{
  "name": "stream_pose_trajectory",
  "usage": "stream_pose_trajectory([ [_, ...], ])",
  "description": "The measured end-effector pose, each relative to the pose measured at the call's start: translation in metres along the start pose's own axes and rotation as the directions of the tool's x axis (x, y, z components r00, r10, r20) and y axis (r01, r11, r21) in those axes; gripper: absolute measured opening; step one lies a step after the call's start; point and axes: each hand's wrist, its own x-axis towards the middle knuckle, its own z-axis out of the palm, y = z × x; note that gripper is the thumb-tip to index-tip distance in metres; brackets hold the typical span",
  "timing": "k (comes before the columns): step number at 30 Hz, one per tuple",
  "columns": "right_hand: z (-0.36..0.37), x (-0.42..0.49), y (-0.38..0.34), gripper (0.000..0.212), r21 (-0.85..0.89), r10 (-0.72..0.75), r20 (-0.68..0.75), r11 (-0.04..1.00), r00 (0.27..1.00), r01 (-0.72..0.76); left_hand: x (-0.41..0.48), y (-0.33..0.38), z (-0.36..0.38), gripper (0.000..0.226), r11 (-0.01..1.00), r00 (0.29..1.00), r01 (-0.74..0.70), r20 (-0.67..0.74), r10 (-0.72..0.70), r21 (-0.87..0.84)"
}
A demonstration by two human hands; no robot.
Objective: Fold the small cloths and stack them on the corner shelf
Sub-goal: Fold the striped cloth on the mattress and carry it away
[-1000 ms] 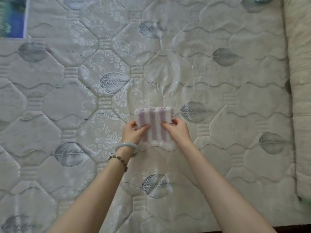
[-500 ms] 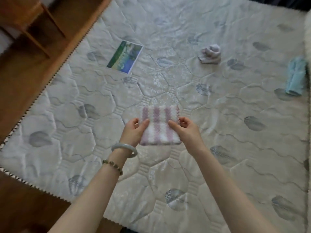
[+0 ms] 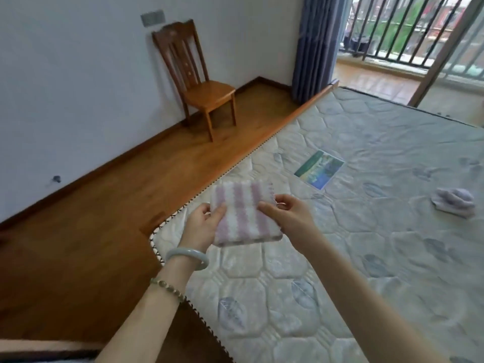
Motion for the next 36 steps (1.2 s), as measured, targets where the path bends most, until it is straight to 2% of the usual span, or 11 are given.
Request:
stream_pose_trajectory([
  [3, 0.087, 0.012, -0.023, 0.018, -0.036, -0.025, 0.090, 0.999, 0.996, 0.029, 0.003, 0.018, -0.088, 0.028, 1.000, 0.997, 0.018, -0.071, -0.019, -0.012],
  [7, 0.206, 0.026, -0.047, 0.033, -0.078, -0.072, 0.215, 0.993, 0.974, 0.090, 0.006, 0.036, -0.204, 0.029, 0.999, 0.980, -0.001, -0.198, -0.008, -0.045],
  [12, 0.296, 0.034, -0.068, 0.035, -0.090, -0.089, 0.310, 0.988, 0.947, 0.123, 0.007, 0.049, -0.279, 0.022, 0.991, 0.957, -0.001, -0.289, -0.038, -0.131],
  [15, 0.338, 0.047, -0.076, 0.044, -0.087, -0.063, 0.379, 0.991, 0.923, 0.104, 0.015, 0.053, -0.314, 0.023, 0.984, 0.939, -0.019, -0.340, -0.044, -0.180],
  [21, 0.428, 0.093, -0.098, 0.044, -0.155, -0.067, 0.497, 0.974, 0.865, 0.165, 0.052, 0.060, -0.388, 0.024, 0.959, 0.887, -0.056, -0.456, -0.080, -0.278],
  [27, 0.533, 0.153, -0.132, 0.043, -0.165, -0.063, 0.624, 0.964, 0.779, 0.210, 0.105, 0.079, -0.473, 0.023, 0.931, 0.807, -0.149, -0.586, -0.080, -0.332],
  [30, 0.585, 0.180, -0.150, 0.039, -0.187, -0.039, 0.706, 0.953, 0.708, 0.239, 0.125, 0.091, -0.510, 0.018, 0.920, 0.743, -0.210, -0.666, -0.070, -0.331],
  [33, 0.628, 0.196, -0.161, 0.029, -0.176, -0.014, 0.770, 0.956, 0.638, 0.234, 0.138, 0.093, -0.540, 0.022, 0.906, 0.687, -0.249, -0.721, -0.084, -0.343],
  [36, 0.673, 0.210, -0.161, 0.027, -0.182, 0.024, 0.823, 0.958, 0.568, 0.223, 0.150, 0.089, -0.573, 0.026, 0.895, 0.623, -0.274, -0.774, -0.114, -0.353],
])
